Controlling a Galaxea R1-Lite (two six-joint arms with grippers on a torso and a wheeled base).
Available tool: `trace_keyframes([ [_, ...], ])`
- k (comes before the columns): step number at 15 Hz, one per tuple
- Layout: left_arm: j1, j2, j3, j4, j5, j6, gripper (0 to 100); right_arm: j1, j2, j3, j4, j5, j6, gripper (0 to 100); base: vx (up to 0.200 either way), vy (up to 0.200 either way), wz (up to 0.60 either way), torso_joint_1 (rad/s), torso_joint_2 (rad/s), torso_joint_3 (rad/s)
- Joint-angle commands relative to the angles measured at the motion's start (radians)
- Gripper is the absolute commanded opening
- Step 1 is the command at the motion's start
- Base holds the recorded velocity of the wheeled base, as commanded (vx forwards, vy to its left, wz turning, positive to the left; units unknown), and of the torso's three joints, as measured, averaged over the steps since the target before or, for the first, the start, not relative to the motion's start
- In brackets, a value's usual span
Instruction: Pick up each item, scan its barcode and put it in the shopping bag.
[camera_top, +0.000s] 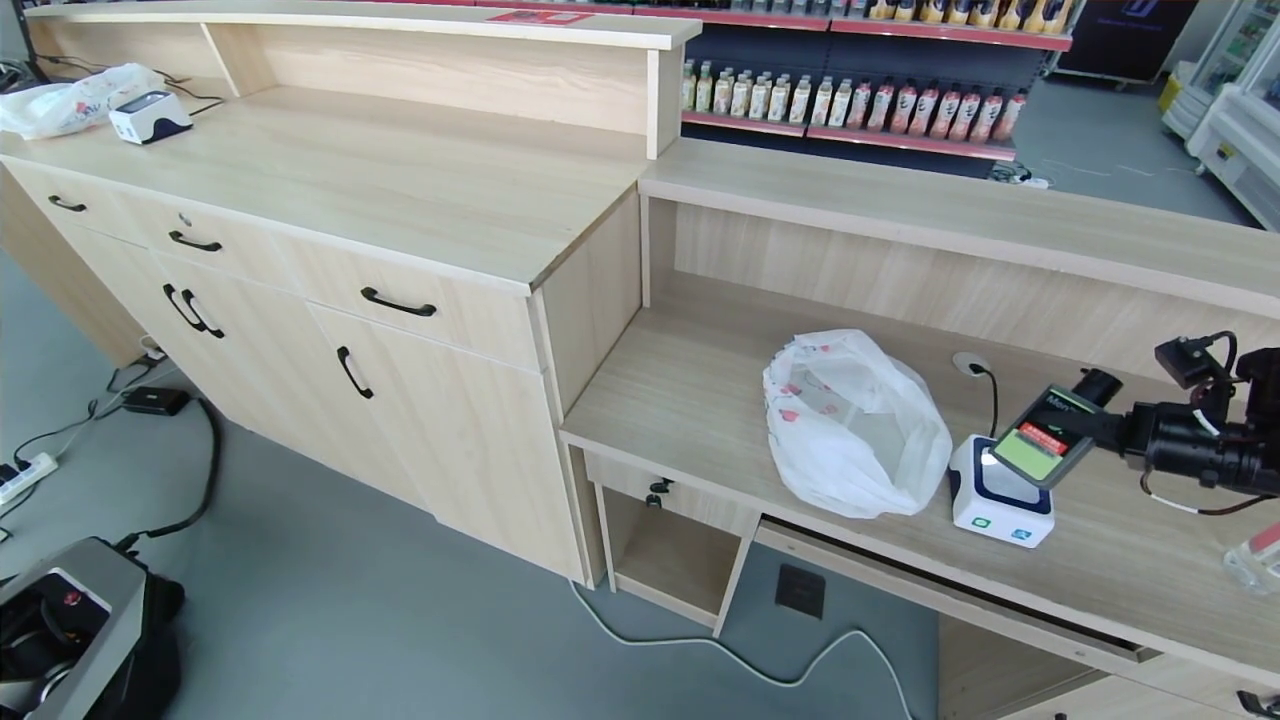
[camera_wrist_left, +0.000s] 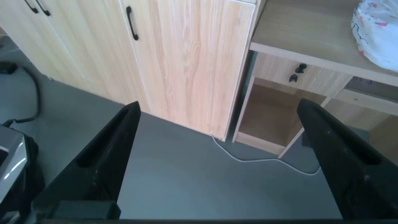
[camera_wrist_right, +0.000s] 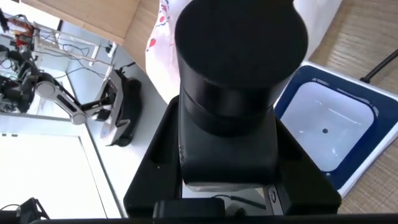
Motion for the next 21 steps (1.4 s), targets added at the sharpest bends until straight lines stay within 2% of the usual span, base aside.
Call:
trace_keyframes([
  [1, 0.001, 0.000, 0.000, 0.000, 0.000, 0.000, 100, -0.005, 0.024, -0.021, 0.000, -0.001, -0.001, 0, 0.000, 0.000, 0.00, 0.000, 0.00, 0.000],
  [5, 0.001, 0.000, 0.000, 0.000, 0.000, 0.000, 100, 0.020, 0.042, -0.047, -0.004, -0.053, -0.010, 0, 0.000, 0.000, 0.00, 0.000, 0.00, 0.000],
  [9, 0.001, 0.000, 0.000, 0.000, 0.000, 0.000, 100, 0.033, 0.065, -0.078, -0.006, -0.055, -0.058, 0, 0.000, 0.000, 0.00, 0.000, 0.00, 0.000],
  [17, 0.001, 0.000, 0.000, 0.000, 0.000, 0.000, 100, 0.029, 0.041, -0.081, 0.002, -0.053, -0.062, 0, 0.000, 0.000, 0.00, 0.000, 0.00, 0.000],
  [18, 0.001, 0.000, 0.000, 0.000, 0.000, 0.000, 100, 0.029, 0.016, -0.075, 0.008, -0.052, -0.064, 0, 0.000, 0.000, 0.00, 0.000, 0.00, 0.000],
  [20, -0.001, 0.000, 0.000, 0.000, 0.000, 0.000, 100, 0.024, -0.223, 0.025, 0.054, -0.066, -0.069, 0, 0.000, 0.000, 0.00, 0.000, 0.00, 0.000],
  [21, -0.001, 0.000, 0.000, 0.000, 0.000, 0.000, 100, 0.024, -0.352, 0.097, 0.048, -0.127, -0.085, 0, 0.000, 0.000, 0.00, 0.000, 0.00, 0.000],
])
